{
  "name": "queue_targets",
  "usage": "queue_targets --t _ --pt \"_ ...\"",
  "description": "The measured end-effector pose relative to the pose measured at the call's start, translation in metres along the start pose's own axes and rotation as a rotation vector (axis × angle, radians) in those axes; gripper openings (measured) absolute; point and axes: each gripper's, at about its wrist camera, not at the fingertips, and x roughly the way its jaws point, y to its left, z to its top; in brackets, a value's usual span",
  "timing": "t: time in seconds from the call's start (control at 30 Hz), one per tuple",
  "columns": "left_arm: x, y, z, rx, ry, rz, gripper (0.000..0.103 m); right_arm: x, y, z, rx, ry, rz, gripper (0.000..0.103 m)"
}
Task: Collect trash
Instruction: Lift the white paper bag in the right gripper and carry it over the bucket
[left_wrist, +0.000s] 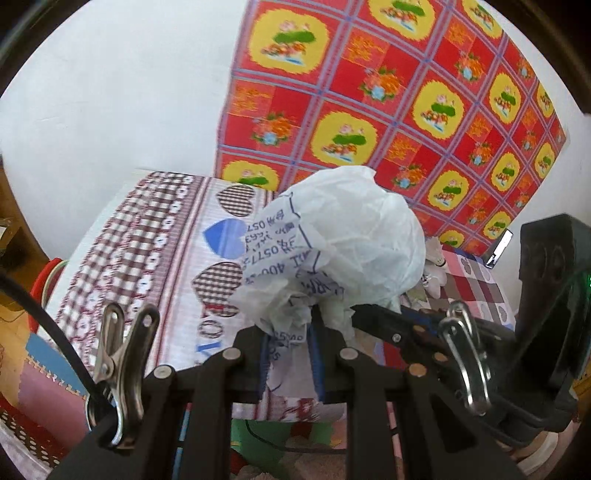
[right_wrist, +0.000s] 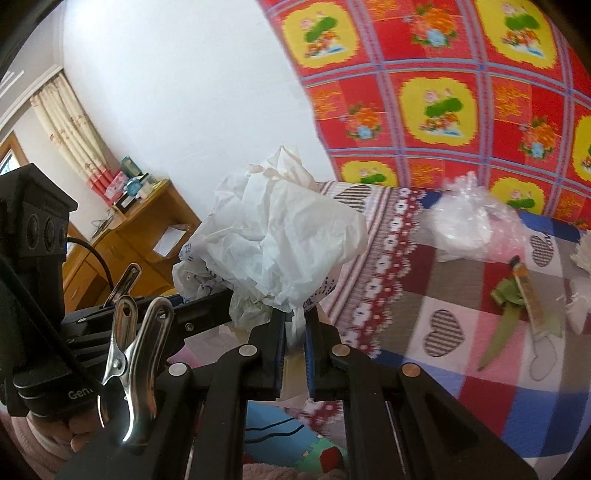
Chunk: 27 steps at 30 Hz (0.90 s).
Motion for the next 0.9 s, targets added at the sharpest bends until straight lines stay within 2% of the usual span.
queue_targets --t 0.23,0.43,0.9 --pt "-0.023 0.036 -0.006 -0.019 -0.028 0.040 0.019 0.019 0.042 -0.004 -0.033 0.000 0.026 0.010" --pt "-0.039 0.073 -0.006 -0.095 -0.058 0.082 0.019 0.040 0.075 0.004 -0.094 0.027 0.064 0.010" --pt "-0.063 0.152 0.008 -0.264 -0.118 0.274 0.019 0.119 0.139 0.043 -0.268 0.119 0.277 0.010"
